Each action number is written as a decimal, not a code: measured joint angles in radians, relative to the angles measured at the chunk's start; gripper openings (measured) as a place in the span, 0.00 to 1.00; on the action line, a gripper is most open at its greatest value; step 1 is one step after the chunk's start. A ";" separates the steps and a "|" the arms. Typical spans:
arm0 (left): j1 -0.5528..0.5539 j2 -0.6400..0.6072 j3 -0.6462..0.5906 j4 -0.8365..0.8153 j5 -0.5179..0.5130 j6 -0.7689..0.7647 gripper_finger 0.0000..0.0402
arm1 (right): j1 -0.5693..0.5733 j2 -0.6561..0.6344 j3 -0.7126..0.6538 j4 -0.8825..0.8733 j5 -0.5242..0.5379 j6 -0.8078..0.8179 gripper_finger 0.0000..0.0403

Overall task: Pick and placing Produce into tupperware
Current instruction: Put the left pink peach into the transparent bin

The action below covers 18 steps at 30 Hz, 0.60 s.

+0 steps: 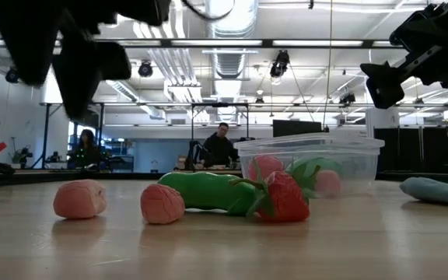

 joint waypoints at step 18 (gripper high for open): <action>0.001 0.058 -0.001 0.068 -0.016 -0.001 0.61 | 0.000 0.001 0.000 0.000 0.000 0.000 0.81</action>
